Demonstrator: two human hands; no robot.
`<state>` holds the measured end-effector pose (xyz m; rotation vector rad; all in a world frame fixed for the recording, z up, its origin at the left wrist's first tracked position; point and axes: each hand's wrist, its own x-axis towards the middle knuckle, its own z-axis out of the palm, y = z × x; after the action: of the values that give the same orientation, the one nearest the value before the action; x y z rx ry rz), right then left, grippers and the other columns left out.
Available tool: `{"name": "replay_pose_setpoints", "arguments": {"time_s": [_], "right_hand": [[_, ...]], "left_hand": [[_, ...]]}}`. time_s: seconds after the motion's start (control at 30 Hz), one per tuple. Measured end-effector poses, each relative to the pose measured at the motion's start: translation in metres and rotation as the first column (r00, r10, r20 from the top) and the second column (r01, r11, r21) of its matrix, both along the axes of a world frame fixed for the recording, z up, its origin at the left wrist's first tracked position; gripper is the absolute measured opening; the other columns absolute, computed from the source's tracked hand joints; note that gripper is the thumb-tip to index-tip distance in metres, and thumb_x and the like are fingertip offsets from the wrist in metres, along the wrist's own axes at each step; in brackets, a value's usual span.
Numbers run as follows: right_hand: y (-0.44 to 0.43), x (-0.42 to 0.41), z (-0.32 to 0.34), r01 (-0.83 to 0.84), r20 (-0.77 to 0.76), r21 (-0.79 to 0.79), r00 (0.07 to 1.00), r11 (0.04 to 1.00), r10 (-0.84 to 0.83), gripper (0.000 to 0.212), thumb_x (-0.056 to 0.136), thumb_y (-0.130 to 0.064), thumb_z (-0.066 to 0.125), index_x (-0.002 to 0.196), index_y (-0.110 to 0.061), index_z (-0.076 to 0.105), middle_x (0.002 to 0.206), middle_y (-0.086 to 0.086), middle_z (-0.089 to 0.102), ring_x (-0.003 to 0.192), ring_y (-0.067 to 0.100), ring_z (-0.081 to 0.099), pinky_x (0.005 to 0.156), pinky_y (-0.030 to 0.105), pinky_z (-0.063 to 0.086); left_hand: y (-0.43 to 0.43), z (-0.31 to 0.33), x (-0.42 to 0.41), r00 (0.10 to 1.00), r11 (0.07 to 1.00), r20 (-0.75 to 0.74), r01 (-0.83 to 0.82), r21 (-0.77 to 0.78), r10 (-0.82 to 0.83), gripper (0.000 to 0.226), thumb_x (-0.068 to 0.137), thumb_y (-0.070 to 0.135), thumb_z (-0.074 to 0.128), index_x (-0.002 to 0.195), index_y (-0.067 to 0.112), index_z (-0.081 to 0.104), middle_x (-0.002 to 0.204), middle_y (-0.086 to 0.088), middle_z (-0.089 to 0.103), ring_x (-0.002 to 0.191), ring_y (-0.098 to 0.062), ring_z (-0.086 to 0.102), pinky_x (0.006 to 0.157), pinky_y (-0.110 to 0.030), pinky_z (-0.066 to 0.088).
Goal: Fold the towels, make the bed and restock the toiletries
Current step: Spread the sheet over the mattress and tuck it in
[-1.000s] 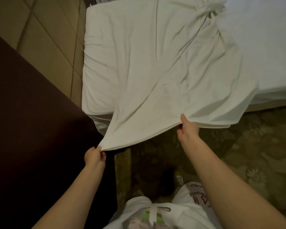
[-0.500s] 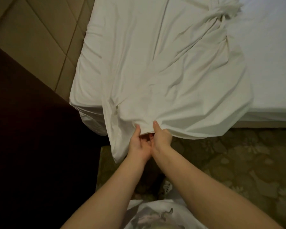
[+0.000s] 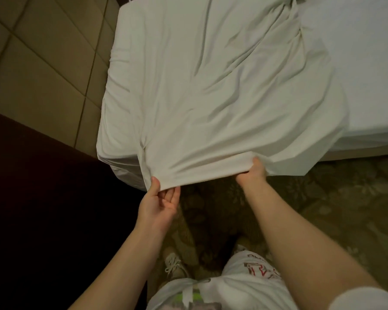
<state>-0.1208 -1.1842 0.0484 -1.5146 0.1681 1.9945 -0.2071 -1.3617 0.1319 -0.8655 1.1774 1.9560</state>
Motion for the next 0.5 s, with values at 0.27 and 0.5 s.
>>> {"name": "replay_pose_setpoints", "arguments": {"time_s": [0.27, 0.5], "right_hand": [[0.08, 0.085, 0.001, 0.103, 0.144, 0.096, 0.983, 0.99, -0.116, 0.012, 0.096, -0.007, 0.05, 0.101, -0.008, 0.061, 0.118, 0.007, 0.061, 0.104, 0.026, 0.059, 0.098, 0.039, 0.047], [0.113, 0.129, 0.011, -0.106, 0.09, 0.15, 0.992, 0.983, 0.093, 0.023, 0.096, 0.002, 0.036, 0.108, 0.002, 0.057, 0.118, 0.018, 0.062, 0.11, 0.03, 0.059, 0.103, 0.043, 0.043]], "left_hand": [[-0.007, -0.02, -0.009, 1.0, 0.999, -0.003, -0.03, -0.036, 0.03, 0.013, 0.094, 0.021, 0.055, 0.101, 0.011, 0.059, 0.095, -0.003, 0.068, 0.086, -0.016, 0.066, 0.064, -0.034, 0.054], [-0.015, -0.03, -0.025, 0.999, 0.998, -0.036, -0.01, -0.066, 0.007, 0.013, 0.093, 0.025, 0.055, 0.097, 0.014, 0.059, 0.078, 0.001, 0.072, 0.082, -0.011, 0.067, 0.066, -0.027, 0.056]]}}
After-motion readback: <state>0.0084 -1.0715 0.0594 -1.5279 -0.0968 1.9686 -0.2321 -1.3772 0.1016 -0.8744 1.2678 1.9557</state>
